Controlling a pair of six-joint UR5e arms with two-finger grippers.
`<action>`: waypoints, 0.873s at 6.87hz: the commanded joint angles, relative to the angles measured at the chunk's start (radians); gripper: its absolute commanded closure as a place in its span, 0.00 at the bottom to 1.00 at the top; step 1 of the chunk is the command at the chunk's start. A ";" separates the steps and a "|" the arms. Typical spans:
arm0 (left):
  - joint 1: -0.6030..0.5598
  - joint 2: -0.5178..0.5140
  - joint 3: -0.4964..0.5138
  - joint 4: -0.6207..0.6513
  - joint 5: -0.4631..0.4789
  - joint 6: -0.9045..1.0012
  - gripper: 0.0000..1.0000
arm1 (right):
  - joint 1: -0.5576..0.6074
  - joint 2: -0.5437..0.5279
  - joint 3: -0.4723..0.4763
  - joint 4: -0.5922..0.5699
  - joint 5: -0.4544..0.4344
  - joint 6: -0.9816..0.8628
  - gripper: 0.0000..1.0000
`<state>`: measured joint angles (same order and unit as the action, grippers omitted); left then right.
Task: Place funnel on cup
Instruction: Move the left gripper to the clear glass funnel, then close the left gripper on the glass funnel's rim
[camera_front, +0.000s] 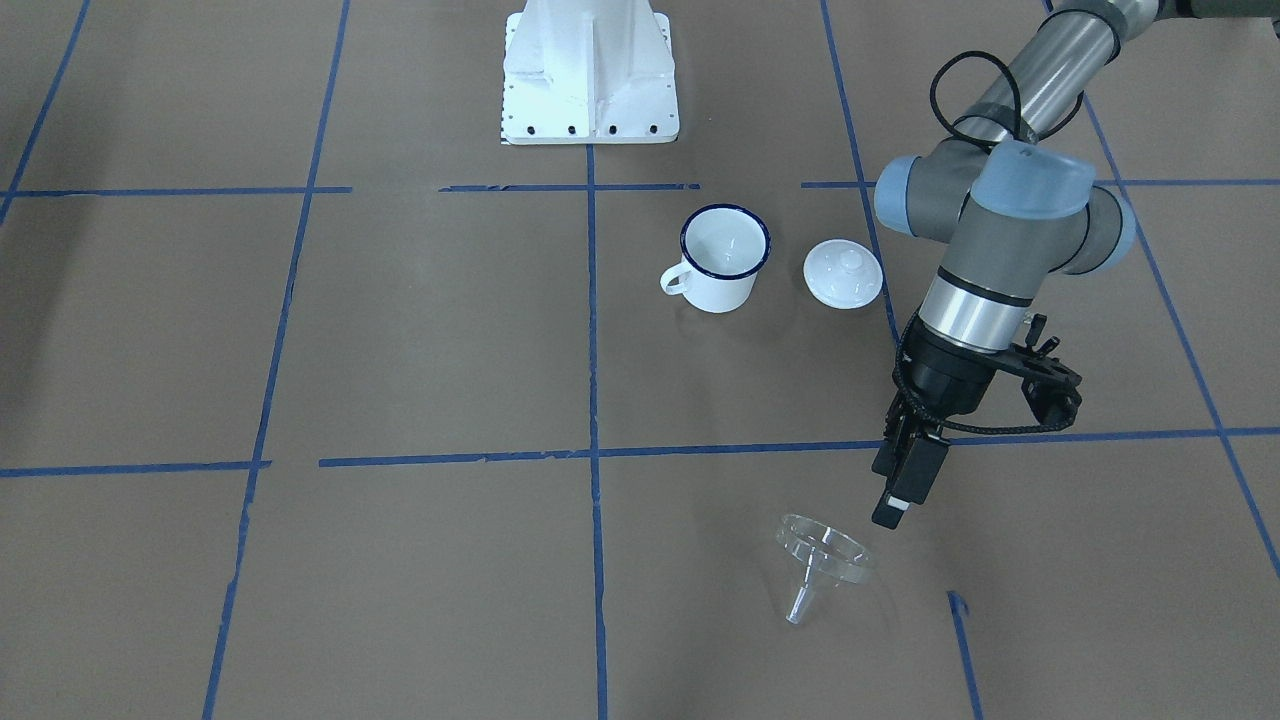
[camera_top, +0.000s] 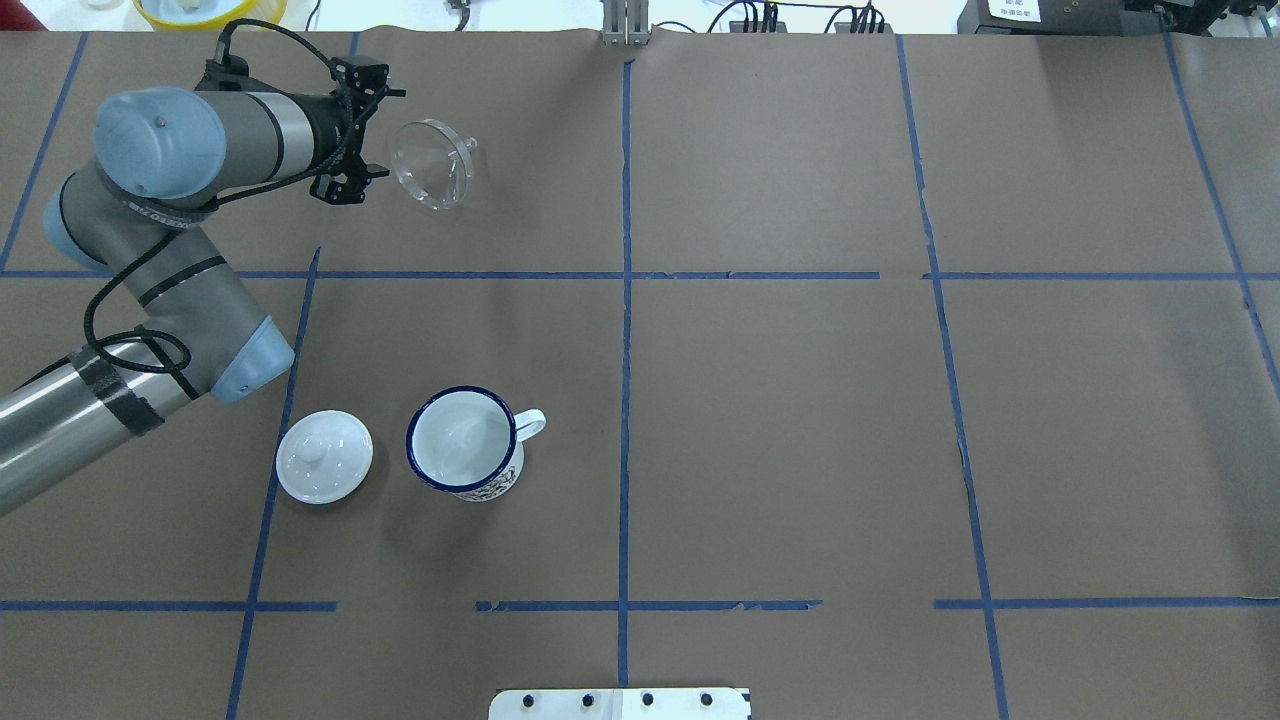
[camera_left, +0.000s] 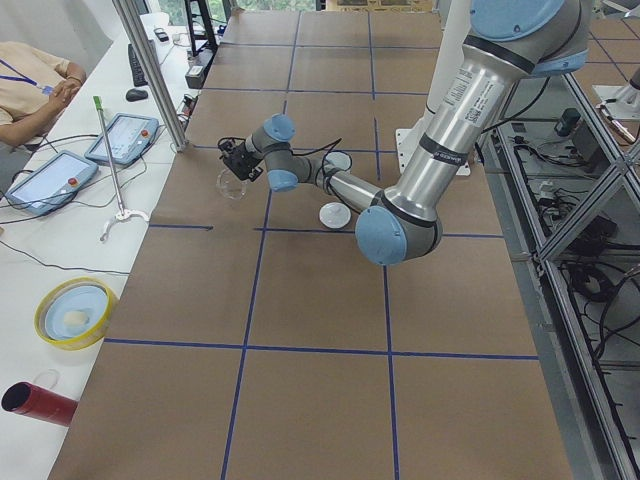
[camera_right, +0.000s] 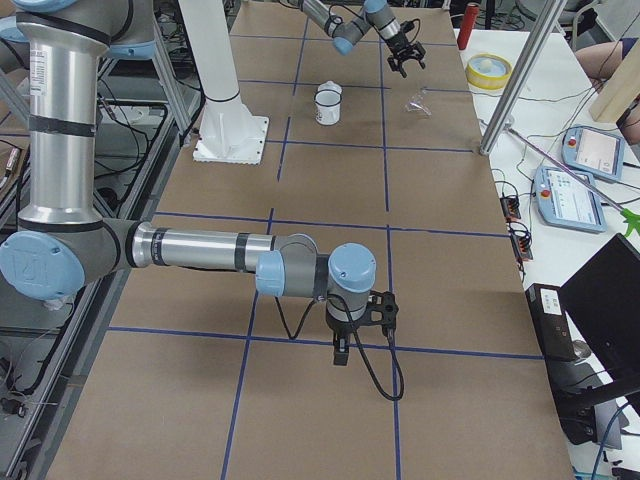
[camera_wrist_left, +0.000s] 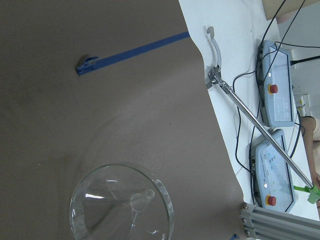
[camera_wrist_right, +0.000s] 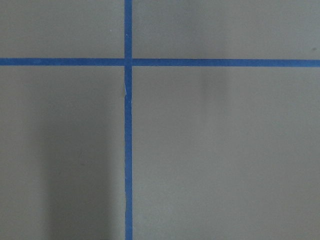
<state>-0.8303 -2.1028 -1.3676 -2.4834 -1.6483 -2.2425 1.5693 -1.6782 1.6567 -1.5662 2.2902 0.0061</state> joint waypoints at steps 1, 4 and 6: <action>0.011 -0.035 0.071 -0.063 0.034 -0.008 0.06 | 0.000 0.000 0.000 0.000 0.000 0.000 0.00; 0.011 -0.103 0.238 -0.199 0.085 -0.012 0.11 | 0.000 0.000 0.000 0.000 0.000 0.000 0.00; 0.011 -0.120 0.278 -0.236 0.085 -0.014 0.19 | 0.000 0.000 0.000 0.000 0.000 0.000 0.00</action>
<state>-0.8192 -2.2143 -1.1095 -2.7000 -1.5660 -2.2558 1.5693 -1.6782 1.6567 -1.5662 2.2902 0.0062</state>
